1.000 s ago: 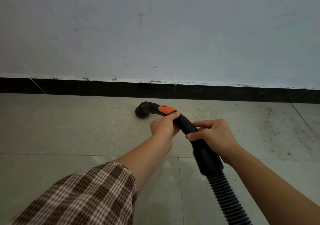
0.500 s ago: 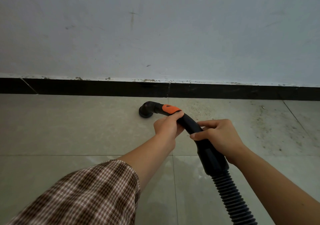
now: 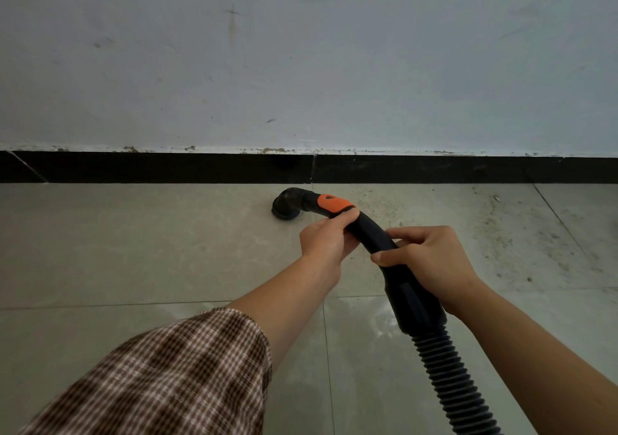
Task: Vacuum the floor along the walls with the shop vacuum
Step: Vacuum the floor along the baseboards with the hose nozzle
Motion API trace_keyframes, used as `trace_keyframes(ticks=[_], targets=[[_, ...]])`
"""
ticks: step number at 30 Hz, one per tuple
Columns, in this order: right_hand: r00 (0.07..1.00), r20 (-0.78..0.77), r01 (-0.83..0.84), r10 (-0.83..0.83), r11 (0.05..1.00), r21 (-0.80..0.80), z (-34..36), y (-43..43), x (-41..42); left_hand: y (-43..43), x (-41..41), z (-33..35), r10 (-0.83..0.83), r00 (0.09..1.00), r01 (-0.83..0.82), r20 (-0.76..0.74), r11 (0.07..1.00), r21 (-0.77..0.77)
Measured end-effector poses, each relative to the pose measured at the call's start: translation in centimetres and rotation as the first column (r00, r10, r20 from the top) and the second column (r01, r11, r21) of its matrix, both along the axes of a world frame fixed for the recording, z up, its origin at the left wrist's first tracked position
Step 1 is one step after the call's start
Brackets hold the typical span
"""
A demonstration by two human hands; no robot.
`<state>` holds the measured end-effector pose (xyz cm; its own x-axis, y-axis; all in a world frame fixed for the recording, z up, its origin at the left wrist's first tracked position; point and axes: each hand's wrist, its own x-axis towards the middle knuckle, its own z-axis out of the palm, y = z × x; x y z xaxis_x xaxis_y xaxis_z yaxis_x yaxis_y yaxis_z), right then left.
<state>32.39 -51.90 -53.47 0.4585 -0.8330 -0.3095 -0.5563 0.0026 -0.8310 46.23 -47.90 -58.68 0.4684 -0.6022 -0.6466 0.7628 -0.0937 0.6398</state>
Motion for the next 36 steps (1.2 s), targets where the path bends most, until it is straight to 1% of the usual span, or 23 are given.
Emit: trace_keyframes(ticks=[18,23,36], targets=[[0.998,0.012,0.069,-0.068,0.998,-0.005,0.8,-0.1,-2.9,-0.6,-2.9,0.8,-0.082,0.997,0.082,-0.014,0.997,-0.015],[0.998,0.007,0.055,-0.055,0.998,0.044,1.5,0.0,-4.5,-0.2,-4.2,1.0,-0.113,0.993,0.114,-0.02,0.993,0.01],[1.0,0.012,0.005,-0.006,0.994,0.112,1.3,0.6,-4.2,1.4,-3.9,1.5,-0.059,0.998,0.06,-0.01,0.994,0.09]])
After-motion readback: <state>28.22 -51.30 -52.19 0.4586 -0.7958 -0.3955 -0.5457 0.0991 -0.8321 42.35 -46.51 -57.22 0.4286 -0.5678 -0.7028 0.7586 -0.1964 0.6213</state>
